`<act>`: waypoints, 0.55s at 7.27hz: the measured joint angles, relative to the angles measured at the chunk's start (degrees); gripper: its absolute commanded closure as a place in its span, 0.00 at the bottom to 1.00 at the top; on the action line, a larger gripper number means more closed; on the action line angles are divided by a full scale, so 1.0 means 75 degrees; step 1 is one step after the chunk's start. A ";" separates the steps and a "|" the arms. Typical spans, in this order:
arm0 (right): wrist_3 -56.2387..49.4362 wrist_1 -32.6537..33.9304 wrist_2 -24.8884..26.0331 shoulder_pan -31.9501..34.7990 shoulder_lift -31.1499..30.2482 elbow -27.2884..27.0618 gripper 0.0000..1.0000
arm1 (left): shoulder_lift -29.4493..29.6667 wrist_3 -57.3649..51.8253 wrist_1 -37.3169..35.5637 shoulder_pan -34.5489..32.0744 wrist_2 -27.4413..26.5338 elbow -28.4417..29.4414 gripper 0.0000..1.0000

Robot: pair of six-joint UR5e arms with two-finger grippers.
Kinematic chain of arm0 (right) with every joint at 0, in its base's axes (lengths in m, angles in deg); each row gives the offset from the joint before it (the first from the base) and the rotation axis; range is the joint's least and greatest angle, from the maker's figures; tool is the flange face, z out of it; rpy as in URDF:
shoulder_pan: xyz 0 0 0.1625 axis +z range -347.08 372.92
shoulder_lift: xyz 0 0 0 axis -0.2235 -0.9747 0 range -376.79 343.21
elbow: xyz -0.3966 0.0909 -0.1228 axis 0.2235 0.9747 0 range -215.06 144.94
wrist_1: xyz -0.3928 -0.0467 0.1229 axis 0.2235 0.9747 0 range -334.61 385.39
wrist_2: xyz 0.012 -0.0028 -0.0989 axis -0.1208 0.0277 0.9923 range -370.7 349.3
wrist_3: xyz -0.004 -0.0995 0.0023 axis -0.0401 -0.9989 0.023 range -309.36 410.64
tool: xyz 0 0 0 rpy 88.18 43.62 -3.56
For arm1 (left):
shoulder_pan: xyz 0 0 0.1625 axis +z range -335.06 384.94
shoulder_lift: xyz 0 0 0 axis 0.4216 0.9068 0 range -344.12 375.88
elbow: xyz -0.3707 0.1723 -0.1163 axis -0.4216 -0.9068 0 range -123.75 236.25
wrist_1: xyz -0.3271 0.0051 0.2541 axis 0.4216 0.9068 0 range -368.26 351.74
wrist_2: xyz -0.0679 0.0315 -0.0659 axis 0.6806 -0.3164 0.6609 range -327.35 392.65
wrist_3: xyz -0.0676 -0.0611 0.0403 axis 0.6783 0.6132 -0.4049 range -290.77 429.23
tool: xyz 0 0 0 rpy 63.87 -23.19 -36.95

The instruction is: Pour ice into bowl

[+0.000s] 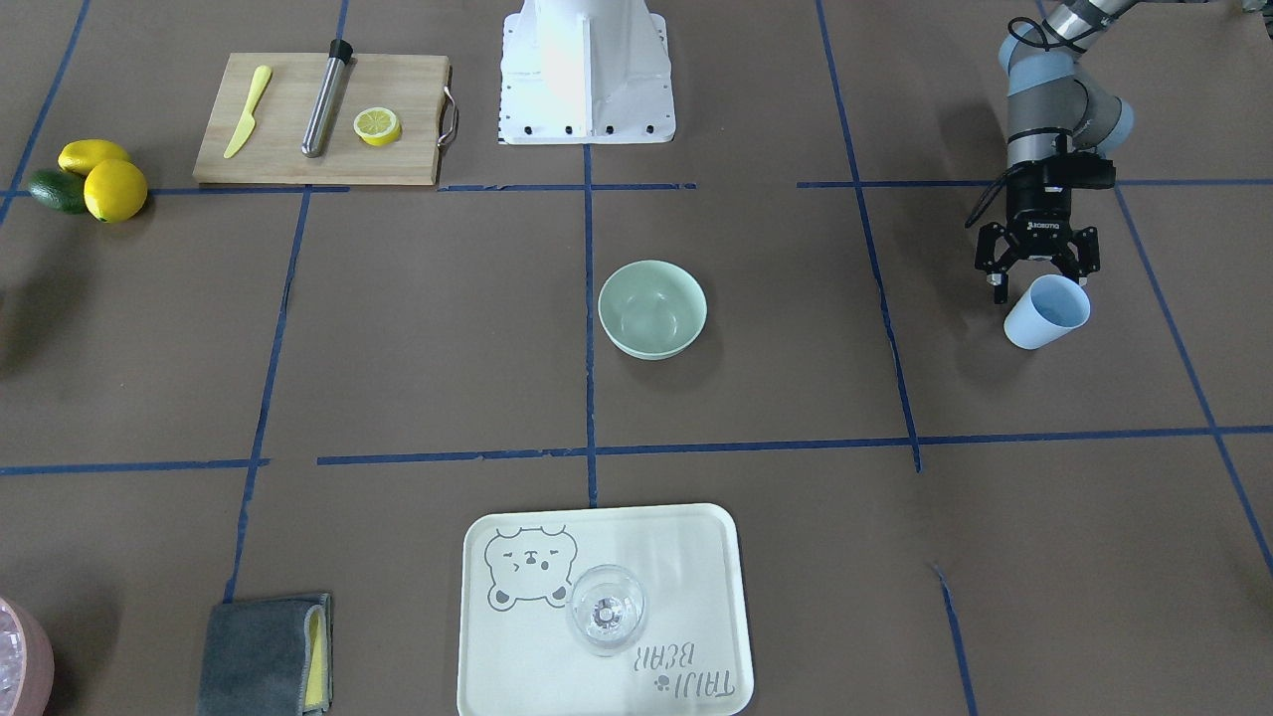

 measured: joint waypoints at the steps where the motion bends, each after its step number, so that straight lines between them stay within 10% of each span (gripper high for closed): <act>1: 0.0000 0.0000 0.0000 0.0000 0.0005 -0.0002 0.00 | 0.0009 0.0009 -0.0013 -0.0026 0.0045 0.0050 0.00; 4: 0.0003 -0.0010 0.0001 -0.0006 0.0019 -0.0003 0.00 | 0.0010 0.0006 -0.0055 -0.0281 0.0367 0.0168 0.00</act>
